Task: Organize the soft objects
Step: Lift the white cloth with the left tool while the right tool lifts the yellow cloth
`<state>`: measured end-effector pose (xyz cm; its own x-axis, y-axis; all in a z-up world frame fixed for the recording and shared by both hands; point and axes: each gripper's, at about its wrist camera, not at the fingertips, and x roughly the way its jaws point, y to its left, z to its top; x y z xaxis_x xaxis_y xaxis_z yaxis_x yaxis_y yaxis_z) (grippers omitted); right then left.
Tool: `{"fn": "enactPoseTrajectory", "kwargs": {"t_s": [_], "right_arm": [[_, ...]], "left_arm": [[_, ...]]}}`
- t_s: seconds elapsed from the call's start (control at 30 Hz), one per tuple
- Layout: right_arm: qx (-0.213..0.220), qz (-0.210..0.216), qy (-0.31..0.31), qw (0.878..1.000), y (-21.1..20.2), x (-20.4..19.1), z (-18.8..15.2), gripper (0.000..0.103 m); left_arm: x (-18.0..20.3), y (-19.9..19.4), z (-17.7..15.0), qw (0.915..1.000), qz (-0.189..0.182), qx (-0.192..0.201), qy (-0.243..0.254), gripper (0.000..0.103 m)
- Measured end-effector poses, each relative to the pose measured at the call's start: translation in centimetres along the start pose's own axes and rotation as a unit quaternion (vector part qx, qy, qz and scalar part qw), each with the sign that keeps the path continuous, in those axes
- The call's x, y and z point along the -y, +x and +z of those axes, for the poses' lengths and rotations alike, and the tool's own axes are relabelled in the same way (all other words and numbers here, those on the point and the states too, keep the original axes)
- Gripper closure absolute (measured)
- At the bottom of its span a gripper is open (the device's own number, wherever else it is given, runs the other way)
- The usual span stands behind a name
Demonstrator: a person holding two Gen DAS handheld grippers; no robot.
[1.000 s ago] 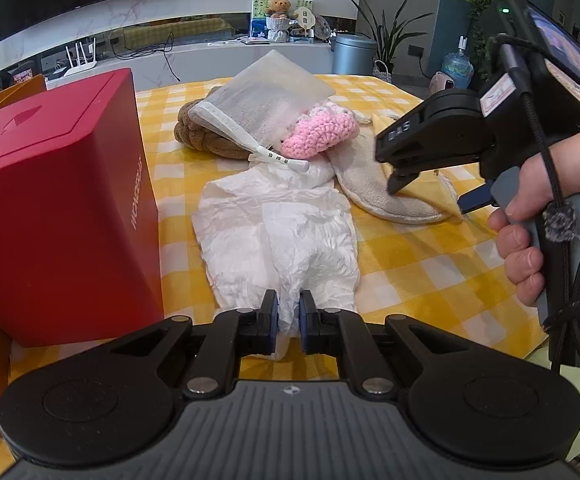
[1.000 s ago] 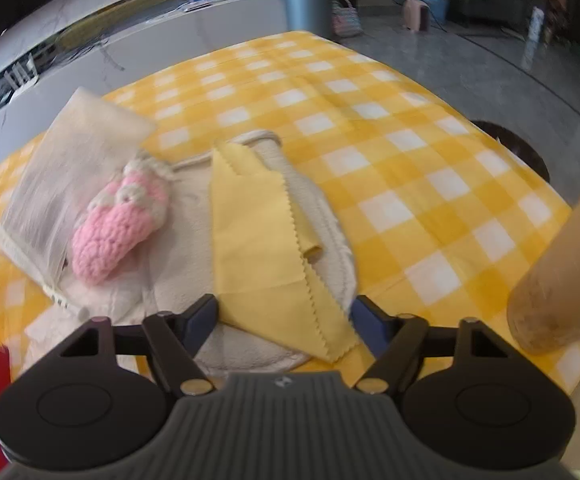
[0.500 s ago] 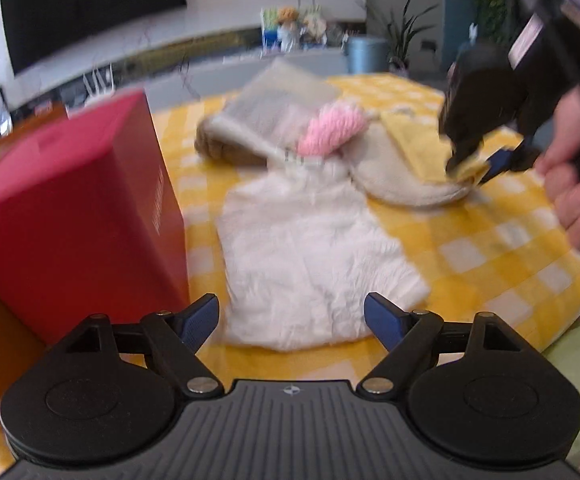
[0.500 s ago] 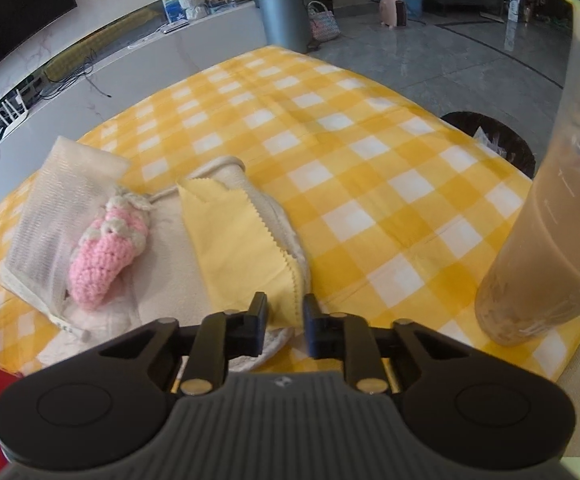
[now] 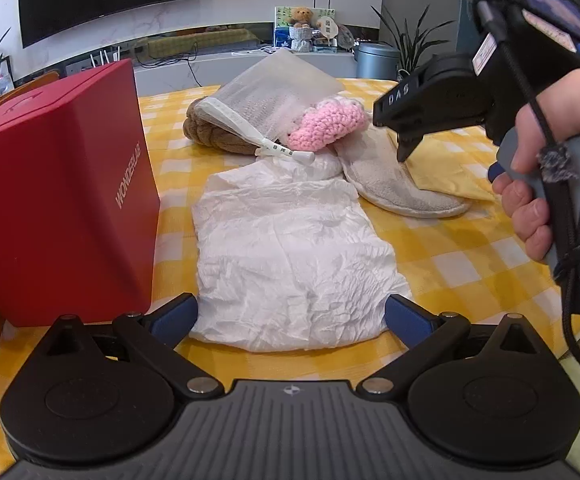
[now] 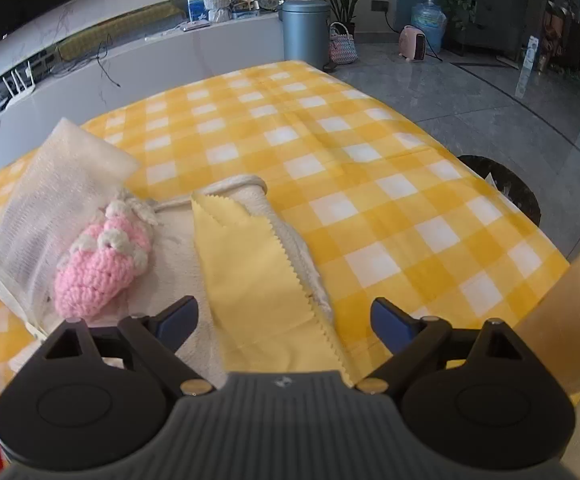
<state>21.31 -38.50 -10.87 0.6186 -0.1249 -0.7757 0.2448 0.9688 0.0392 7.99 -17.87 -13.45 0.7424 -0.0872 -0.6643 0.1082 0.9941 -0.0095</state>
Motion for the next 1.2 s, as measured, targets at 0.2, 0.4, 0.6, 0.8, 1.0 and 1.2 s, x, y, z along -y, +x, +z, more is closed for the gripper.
{"fn": "enactPoseTrajectory", "kwargs": {"t_s": [0.2, 0.4, 0.6, 0.8, 1.0, 1.2], "right_arm": [[-0.019, 0.0, -0.01, 1.0, 0.4, 0.0, -0.4, 0.056], [-0.017, -0.008, 0.01, 1.0, -0.8, 1.2, -0.1, 0.095], [0.021, 0.026, 0.016, 0.999, -3.3, 1.6, 0.5, 0.097], [0.031, 0.038, 0.028, 0.998, -3.9, 2.1, 0.8, 0.097], [0.047, 0.051, 0.042, 0.997, -4.7, 2.9, 1.1, 0.097], [0.064, 0.071, 0.055, 0.994, -6.1, 3.6, 1.3, 0.097]], "left_arm": [[-0.3, 0.0, 0.4, 0.9997, -0.016, -0.013, 0.016, 0.0], [0.1, -0.7, 0.5, 0.9985, -0.044, -0.005, 0.031, 0.035], [1.2, -1.2, -0.1, 0.9955, -0.08, 0.011, 0.05, 0.099], [0.3, -1.6, 0.2, 0.9962, -0.078, 0.032, 0.022, 0.099], [-0.5, -3.7, 1.0, 0.991, -0.079, 0.106, 0.018, 0.099], [0.6, -7.2, 1.9, 0.9767, -0.031, 0.2, 0.073, 0.099]]}}
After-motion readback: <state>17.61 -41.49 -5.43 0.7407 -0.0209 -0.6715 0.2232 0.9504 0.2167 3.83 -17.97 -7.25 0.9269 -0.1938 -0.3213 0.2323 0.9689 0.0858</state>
